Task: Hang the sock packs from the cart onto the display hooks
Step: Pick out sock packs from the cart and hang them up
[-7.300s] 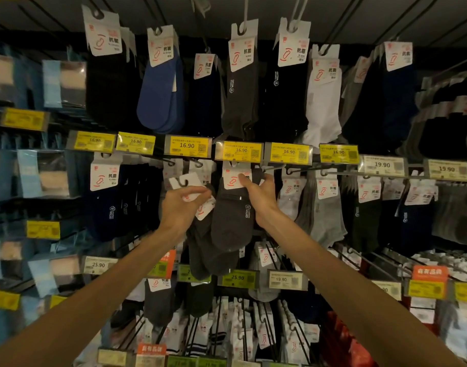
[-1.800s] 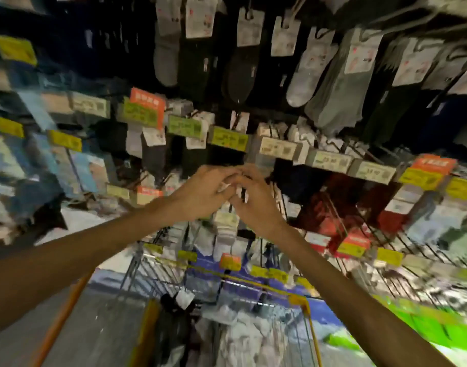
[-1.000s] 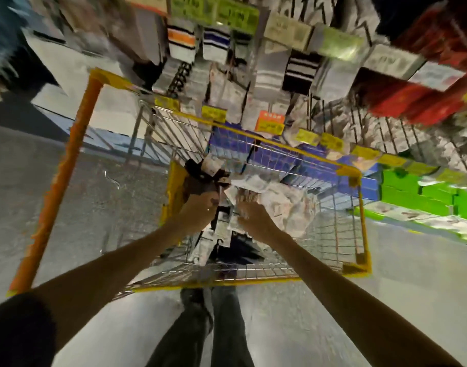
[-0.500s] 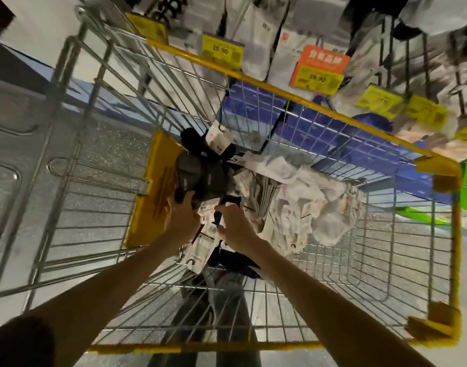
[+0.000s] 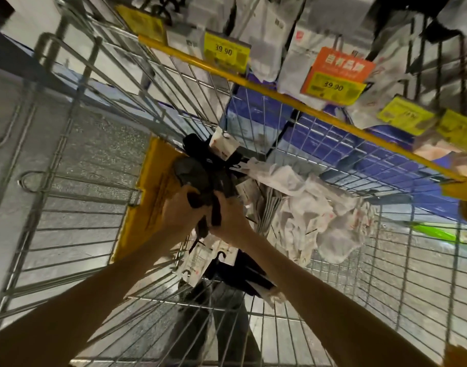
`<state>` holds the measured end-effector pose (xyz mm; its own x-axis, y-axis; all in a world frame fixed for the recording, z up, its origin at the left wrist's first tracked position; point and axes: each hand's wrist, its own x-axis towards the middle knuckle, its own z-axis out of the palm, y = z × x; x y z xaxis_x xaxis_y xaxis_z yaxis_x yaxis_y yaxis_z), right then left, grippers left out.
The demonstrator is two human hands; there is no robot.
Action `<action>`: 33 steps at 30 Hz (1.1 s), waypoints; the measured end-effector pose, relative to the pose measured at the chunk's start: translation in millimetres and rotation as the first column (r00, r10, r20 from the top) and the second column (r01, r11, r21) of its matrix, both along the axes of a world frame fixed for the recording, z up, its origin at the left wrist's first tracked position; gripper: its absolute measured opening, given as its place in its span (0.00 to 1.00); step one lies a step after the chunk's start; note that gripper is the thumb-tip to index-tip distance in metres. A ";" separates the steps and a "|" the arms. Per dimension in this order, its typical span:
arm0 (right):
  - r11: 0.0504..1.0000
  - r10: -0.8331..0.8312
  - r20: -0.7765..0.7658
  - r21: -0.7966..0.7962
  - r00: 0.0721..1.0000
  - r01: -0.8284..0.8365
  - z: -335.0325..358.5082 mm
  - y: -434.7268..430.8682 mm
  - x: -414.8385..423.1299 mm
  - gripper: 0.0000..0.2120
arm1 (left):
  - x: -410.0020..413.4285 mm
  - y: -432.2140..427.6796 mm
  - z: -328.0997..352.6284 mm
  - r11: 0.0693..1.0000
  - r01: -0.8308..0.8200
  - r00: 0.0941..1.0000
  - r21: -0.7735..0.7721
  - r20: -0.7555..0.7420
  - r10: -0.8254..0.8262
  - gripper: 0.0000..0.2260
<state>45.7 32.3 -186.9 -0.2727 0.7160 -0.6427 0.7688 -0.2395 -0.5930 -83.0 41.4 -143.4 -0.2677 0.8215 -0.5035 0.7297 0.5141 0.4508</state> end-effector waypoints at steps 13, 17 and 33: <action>0.974 -0.055 -0.359 0.186 0.932 0.129 41.5 -8.8 36.4 0.51 | -3.0 18.3 38.2 0.949 -0.311 0.739 -0.055 0.614 0.277 0.11; 0.994 -0.061 -0.379 0.064 0.923 0.092 44.8 -17.6 43.5 0.44 | 0.7 16.6 33.3 0.923 -0.364 0.719 -0.127 0.592 0.365 0.11; 0.994 -0.110 -0.269 -0.018 0.957 0.110 80.7 18.8 33.5 0.18 | -40.0 -19.8 25.7 0.981 0.190 0.970 0.034 0.146 -0.193 0.40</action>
